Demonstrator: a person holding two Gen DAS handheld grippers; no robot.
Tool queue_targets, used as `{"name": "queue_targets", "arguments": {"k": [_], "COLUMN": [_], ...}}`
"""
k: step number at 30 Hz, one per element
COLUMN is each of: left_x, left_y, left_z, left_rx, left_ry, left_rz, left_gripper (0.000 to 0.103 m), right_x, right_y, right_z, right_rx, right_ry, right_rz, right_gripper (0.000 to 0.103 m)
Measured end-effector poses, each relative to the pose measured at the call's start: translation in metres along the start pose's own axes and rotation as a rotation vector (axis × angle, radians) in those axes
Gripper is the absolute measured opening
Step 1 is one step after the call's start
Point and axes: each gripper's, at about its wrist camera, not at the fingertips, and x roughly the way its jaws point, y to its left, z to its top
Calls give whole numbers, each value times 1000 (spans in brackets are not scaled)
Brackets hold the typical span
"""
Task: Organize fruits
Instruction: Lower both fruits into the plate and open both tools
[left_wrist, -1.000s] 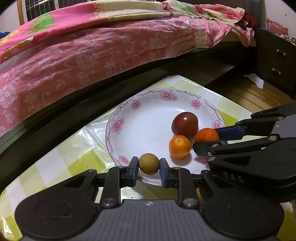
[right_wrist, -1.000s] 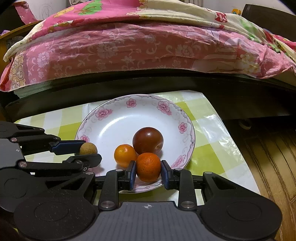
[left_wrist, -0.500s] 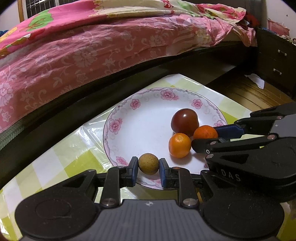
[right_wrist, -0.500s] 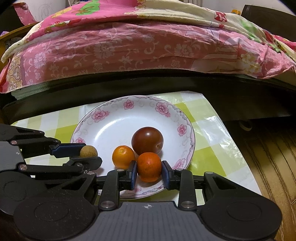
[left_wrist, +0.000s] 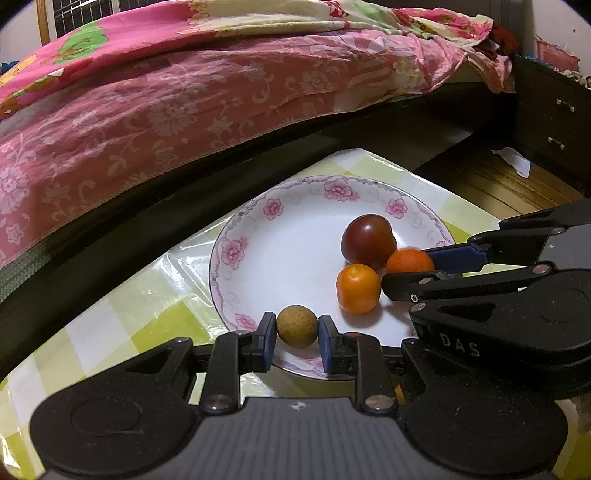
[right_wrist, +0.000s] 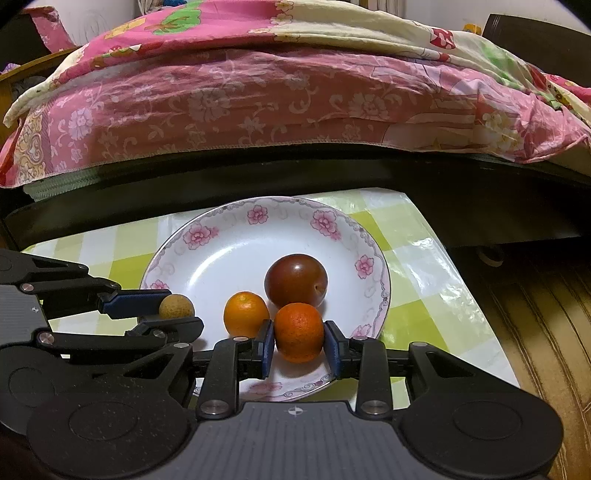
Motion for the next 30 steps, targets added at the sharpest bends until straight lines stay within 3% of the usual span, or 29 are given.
{"name": "queue_targets", "arguments": {"k": [8, 13, 30], "left_x": [-2, -3, -19], "left_y": [0, -2, 20], "left_z": [1, 1, 5], "left_rx": [4, 18, -51], "left_ry": [-4, -11, -41], "left_rz": [7, 4, 16], "left_gripper": [33, 41, 41], "right_x": [-2, -6, -18], "right_y": [0, -3, -8], "right_z": [2, 3, 5], "right_rx": [9, 28, 46], "right_ry": [-13, -30, -69], "right_rz": [1, 14, 25], "right_gripper": [31, 40, 40]}}
